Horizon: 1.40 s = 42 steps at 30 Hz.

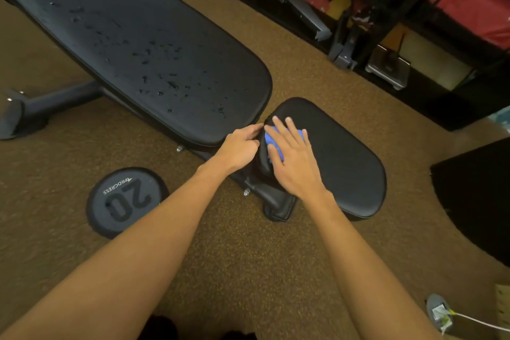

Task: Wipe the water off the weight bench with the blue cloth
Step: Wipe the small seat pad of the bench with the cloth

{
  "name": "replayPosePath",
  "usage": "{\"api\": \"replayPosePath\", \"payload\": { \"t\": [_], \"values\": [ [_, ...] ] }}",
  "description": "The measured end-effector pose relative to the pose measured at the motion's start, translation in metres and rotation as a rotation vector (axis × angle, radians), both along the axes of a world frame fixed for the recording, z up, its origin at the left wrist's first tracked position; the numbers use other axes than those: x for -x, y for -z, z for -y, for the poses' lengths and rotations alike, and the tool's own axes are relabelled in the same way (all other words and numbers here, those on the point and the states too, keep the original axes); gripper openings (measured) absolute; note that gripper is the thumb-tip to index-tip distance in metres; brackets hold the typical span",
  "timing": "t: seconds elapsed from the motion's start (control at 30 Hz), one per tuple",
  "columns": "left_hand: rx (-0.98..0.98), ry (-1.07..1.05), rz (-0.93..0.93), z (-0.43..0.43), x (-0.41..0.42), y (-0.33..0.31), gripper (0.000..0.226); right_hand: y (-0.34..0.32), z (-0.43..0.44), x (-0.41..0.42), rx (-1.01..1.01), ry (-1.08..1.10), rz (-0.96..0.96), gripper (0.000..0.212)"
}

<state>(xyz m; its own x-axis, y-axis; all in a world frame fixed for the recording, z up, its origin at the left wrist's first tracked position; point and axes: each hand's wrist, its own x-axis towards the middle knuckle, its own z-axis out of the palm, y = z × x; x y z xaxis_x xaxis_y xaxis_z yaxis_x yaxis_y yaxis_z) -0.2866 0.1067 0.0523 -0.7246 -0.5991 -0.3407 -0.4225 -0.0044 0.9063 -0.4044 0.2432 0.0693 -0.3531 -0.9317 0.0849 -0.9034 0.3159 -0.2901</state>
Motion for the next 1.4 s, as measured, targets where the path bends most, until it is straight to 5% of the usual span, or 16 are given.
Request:
{"api": "replayPosePath", "payload": {
  "t": [0.3,0.53,1.13,1.4],
  "values": [
    [-0.003,0.021,0.011,0.001,-0.004,0.003,0.058,-0.004,0.032,0.024,-0.025,0.111,0.05,0.048],
    [0.011,0.057,-0.002,0.001,-0.012,0.003,0.059,-0.001,-0.014,-0.007,-0.015,-0.063,0.004,0.048],
    [0.074,-0.031,-0.059,-0.011,-0.02,0.008,0.05,0.01,0.01,-0.022,0.001,0.299,-0.045,0.053],
    [-0.031,-0.116,-0.119,-0.021,-0.031,0.011,0.05,0.013,0.013,-0.042,-0.005,0.256,-0.099,0.055]
  ]
}}
